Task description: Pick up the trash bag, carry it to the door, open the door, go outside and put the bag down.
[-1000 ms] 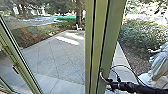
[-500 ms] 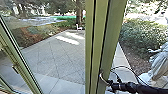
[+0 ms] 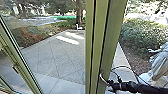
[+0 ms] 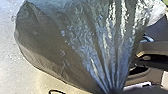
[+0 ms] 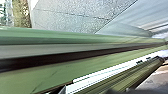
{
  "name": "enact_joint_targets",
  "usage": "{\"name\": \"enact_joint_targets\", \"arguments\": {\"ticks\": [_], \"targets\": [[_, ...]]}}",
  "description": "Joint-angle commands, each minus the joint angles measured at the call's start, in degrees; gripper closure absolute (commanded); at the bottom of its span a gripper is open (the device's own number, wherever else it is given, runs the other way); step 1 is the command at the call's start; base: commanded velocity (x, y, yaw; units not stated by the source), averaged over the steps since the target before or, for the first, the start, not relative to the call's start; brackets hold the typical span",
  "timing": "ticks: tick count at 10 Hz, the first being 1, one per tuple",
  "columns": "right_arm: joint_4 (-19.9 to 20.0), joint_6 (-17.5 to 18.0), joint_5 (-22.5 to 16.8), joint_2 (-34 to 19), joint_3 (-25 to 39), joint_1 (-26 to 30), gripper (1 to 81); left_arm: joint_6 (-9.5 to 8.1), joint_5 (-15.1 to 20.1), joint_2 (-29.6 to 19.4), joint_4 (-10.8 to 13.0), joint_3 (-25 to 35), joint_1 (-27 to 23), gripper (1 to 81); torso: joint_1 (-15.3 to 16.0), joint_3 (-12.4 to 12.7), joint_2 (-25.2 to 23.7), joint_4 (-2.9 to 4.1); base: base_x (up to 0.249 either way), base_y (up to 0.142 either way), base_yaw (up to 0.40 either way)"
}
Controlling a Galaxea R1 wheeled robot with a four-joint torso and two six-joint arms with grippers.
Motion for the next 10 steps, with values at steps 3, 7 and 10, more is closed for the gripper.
{"name": "enact_joint_targets", "arguments": {"ticks": [3,7,10], "targets": [[1.76,3.92,-4.81,-5.99,-4.17,12.5,1.0,-0.12,3.75,-0.38,-0.33,-0.03,-1.1,81.1,0.0,-0.02,0.0,0.0,0.0,0.0,0.0],[1.68,3.83,-5.96,-7.92,-2.59,13.46,1.0,-0.12,3.75,-0.38,-0.33,-0.03,-1.1,81.1,-0.02,-0.02,0.02,0.0,0.033,0.0,0.0],[1.67,3.83,-6.91,-8.99,-0.92,15.13,1.0,-0.12,3.75,-0.38,-0.33,-0.03,-1.1,81.1,-0.11,-0.04,0.0,0.0,0.068,0.0,0.0]]}}
